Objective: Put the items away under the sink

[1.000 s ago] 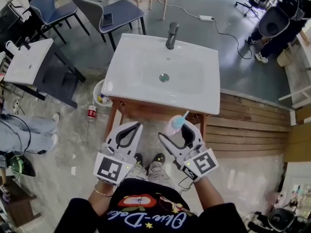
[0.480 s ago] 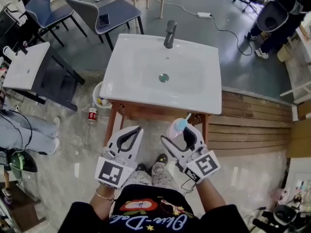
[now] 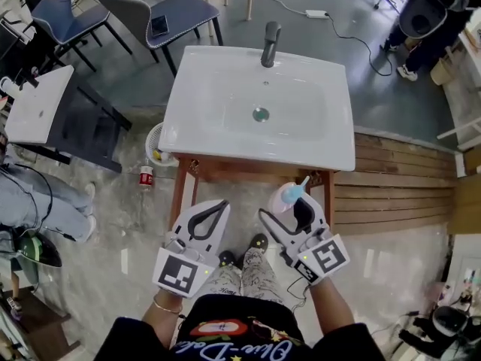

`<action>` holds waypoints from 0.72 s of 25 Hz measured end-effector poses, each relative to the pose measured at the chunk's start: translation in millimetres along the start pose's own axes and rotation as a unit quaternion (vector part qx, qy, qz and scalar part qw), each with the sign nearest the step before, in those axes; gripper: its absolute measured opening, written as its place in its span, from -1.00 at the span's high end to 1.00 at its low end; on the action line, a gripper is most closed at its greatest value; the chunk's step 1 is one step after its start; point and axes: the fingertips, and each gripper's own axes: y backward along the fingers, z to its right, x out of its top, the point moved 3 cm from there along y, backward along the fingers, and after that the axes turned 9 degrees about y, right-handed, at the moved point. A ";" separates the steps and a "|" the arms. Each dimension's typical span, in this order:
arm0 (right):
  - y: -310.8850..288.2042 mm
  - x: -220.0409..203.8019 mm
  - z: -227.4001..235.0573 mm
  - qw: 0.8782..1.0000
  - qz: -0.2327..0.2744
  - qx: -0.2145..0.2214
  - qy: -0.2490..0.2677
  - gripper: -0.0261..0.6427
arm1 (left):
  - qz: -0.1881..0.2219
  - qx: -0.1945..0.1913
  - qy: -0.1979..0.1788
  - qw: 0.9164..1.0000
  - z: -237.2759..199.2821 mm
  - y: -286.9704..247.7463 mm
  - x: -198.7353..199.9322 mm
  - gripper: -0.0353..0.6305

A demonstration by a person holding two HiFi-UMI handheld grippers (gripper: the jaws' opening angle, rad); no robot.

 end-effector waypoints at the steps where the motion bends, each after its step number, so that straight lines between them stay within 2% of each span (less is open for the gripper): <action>1: 0.5 -2.3 -0.8 1.000 0.000 -0.002 -0.001 -0.04 | 0.000 -0.003 -0.002 1.000 0.0 -0.1 -2.3 0.88; 6: 1.1 -18.8 -1.1 1.000 -0.001 -0.018 -0.006 -0.04 | -0.004 -0.005 -0.006 1.000 -4.0 0.6 -16.5 0.88; 13: -3.1 -38.5 8.6 1.000 0.005 -0.014 -0.005 -0.04 | -0.017 -0.001 -0.007 1.000 -2.6 -6.0 -37.5 0.88; 18: -8.6 -56.0 21.5 1.000 0.005 -0.015 -0.007 -0.04 | -0.010 0.015 -0.002 1.000 -5.4 -14.5 -53.3 0.88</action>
